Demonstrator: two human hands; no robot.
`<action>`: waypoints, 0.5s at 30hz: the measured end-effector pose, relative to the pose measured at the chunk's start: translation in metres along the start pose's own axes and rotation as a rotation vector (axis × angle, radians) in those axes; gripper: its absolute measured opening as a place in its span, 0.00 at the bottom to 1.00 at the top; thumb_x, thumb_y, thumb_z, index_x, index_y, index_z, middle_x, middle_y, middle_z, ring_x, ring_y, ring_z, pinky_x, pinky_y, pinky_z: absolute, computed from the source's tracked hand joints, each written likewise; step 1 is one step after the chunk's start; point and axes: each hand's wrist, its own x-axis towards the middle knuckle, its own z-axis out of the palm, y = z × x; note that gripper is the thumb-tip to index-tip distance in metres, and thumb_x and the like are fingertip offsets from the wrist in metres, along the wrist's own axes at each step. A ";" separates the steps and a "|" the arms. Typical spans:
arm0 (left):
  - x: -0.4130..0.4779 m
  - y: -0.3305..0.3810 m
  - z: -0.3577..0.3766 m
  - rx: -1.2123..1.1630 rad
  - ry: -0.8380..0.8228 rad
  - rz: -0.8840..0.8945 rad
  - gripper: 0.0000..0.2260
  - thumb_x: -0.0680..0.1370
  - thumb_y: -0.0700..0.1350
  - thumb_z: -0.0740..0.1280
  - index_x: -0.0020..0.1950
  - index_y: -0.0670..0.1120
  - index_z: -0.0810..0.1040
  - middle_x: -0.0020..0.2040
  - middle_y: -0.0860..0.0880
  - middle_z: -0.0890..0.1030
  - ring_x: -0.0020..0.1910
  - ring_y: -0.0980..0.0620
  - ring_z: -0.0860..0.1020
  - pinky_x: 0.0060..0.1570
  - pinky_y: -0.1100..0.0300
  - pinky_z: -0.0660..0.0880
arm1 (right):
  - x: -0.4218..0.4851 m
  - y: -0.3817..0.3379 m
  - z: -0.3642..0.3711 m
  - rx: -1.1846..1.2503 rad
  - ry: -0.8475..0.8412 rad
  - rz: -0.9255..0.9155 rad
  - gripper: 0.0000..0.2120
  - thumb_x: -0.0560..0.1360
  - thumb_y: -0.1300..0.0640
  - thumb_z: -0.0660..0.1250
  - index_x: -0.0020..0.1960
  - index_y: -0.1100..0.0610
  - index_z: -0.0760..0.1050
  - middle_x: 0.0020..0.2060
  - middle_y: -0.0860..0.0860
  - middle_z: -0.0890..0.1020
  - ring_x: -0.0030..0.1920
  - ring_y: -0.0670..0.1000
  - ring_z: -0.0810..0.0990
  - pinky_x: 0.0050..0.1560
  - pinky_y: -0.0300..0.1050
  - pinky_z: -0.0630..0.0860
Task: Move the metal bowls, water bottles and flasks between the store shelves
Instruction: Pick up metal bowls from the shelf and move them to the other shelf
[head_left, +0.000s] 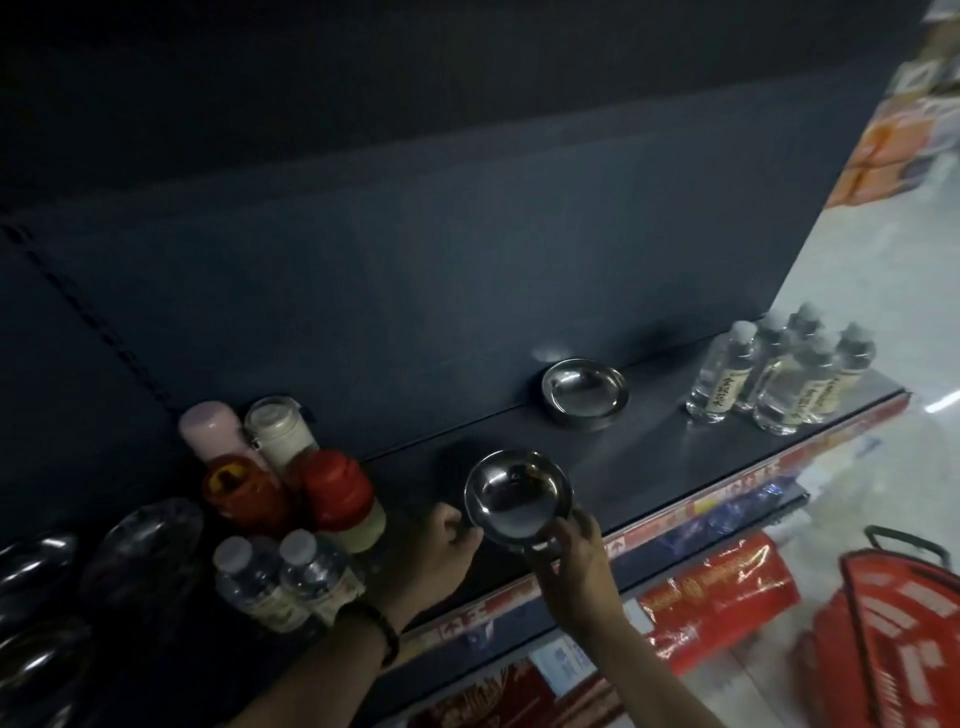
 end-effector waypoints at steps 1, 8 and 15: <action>0.004 -0.004 0.007 -0.052 -0.003 -0.021 0.26 0.78 0.68 0.67 0.70 0.55 0.73 0.52 0.55 0.85 0.49 0.55 0.84 0.49 0.51 0.84 | -0.009 0.003 0.001 -0.001 -0.007 0.013 0.17 0.78 0.51 0.74 0.66 0.46 0.75 0.77 0.57 0.68 0.66 0.56 0.80 0.63 0.45 0.81; 0.016 -0.009 0.029 -0.276 0.006 -0.108 0.32 0.81 0.70 0.59 0.80 0.55 0.66 0.51 0.53 0.82 0.50 0.46 0.87 0.55 0.40 0.86 | -0.014 0.006 -0.005 0.258 0.070 0.249 0.35 0.82 0.46 0.69 0.84 0.51 0.59 0.75 0.53 0.75 0.63 0.54 0.84 0.65 0.55 0.80; 0.004 -0.004 0.030 -0.351 0.044 -0.016 0.26 0.80 0.68 0.64 0.76 0.61 0.70 0.51 0.57 0.85 0.49 0.51 0.88 0.53 0.41 0.87 | -0.005 -0.025 -0.042 0.671 -0.027 0.490 0.16 0.84 0.57 0.66 0.71 0.47 0.77 0.53 0.47 0.85 0.45 0.50 0.85 0.52 0.60 0.86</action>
